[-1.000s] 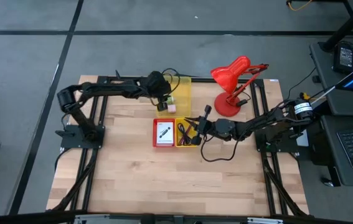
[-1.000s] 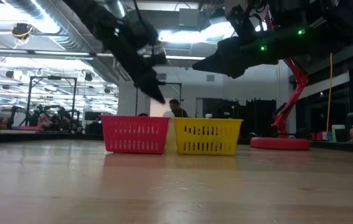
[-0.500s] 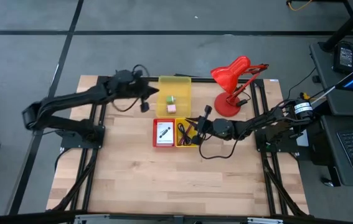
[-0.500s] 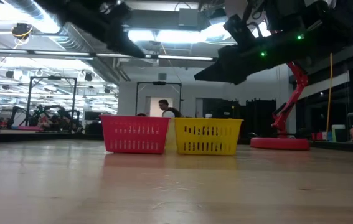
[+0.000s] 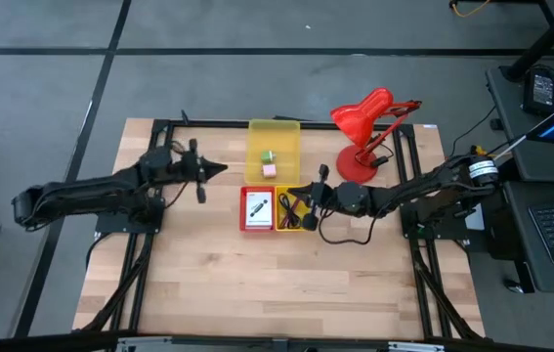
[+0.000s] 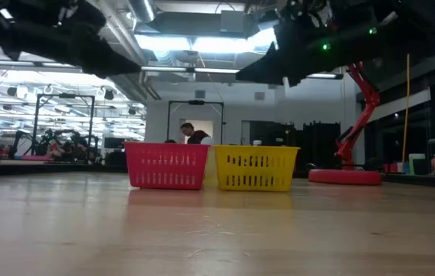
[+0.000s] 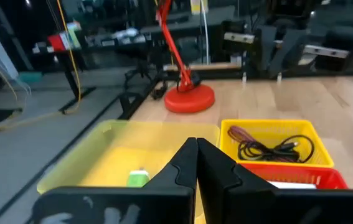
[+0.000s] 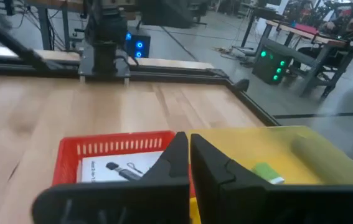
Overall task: Pick and place items into bin
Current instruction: Return to home position
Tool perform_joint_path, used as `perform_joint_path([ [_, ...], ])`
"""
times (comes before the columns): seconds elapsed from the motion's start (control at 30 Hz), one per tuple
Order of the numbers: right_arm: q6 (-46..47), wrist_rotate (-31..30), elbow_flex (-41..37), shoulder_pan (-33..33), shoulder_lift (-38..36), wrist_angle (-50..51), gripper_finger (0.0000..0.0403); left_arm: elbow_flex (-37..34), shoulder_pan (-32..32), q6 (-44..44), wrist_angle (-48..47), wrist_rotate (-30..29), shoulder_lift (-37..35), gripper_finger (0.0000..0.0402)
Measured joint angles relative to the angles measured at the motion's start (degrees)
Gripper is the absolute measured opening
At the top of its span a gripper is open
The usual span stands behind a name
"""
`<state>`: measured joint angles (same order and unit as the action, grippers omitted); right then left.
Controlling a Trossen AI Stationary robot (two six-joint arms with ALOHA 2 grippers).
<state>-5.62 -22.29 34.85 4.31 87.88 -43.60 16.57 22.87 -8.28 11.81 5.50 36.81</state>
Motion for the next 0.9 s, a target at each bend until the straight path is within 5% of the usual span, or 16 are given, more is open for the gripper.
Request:
perform_joint_path([
  [0.4, -0.3, 0.2, -0.3, -1.2, -20.2, 20.9, 0.0, -1.6, 0.0, -1.3, -14.4, -0.8, -20.1, 0.0003],
  [0.9, 0.8, 3.3, -17.7, -1.1, -35.4, 10.7, 0.0, -12.0, 0.0, 0.6, -13.0, -0.5, -35.4, 0.0003],
])
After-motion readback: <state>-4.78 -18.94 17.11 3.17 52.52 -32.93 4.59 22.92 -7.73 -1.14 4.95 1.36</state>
